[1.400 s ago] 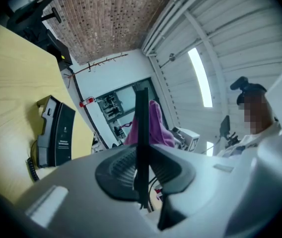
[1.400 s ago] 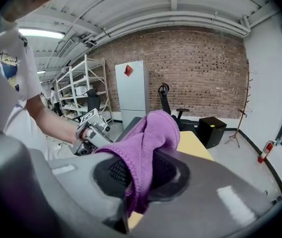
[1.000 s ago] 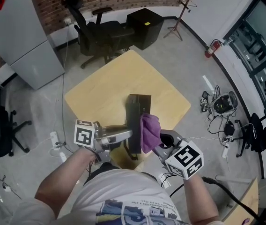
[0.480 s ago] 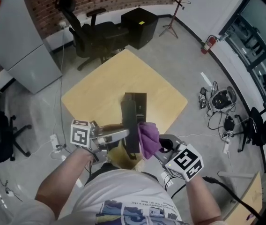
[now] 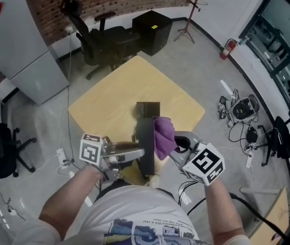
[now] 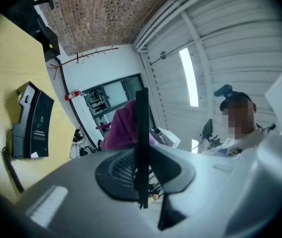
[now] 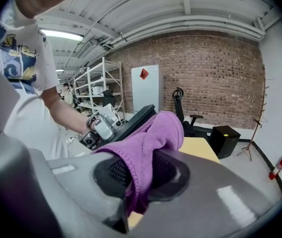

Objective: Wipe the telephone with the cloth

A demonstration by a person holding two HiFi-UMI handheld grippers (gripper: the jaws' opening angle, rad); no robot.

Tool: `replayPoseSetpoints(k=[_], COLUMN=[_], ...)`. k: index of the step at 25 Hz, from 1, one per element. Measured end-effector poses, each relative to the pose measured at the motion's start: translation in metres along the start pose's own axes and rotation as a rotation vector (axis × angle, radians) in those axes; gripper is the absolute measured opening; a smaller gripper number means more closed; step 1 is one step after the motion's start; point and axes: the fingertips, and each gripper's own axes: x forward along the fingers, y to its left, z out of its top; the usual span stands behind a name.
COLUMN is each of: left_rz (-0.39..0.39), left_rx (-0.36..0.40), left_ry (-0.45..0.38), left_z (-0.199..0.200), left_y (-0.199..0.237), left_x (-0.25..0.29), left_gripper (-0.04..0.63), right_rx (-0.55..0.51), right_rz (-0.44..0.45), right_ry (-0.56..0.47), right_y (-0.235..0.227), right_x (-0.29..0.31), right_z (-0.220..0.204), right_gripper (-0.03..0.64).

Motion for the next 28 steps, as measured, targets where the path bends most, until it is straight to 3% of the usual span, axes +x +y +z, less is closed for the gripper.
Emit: replayPoseSetpoints(k=[21, 24, 28], left_rz=[-0.012, -0.021, -0.028], left_rx=[-0.004, -0.006, -0.01], left_ry=[-0.032, -0.03, -0.012], left_z=[0.016, 0.017, 0.012], left_y=[-0.002, -0.002, -0.003], left_x=[0.004, 0.006, 0.011], left_gripper=[0.077, 0.077, 0.077], right_rx=[-0.032, -0.025, -0.027], right_rz=[0.263, 0.246, 0.152], right_ry=[0.13, 0.133, 0.084], right_y=[0.067, 0.059, 0.029], right_x=[-0.01, -0.011, -0.012], right_z=[-0.067, -0.07, -0.055], right_gripper=[0.043, 0.043, 0.043])
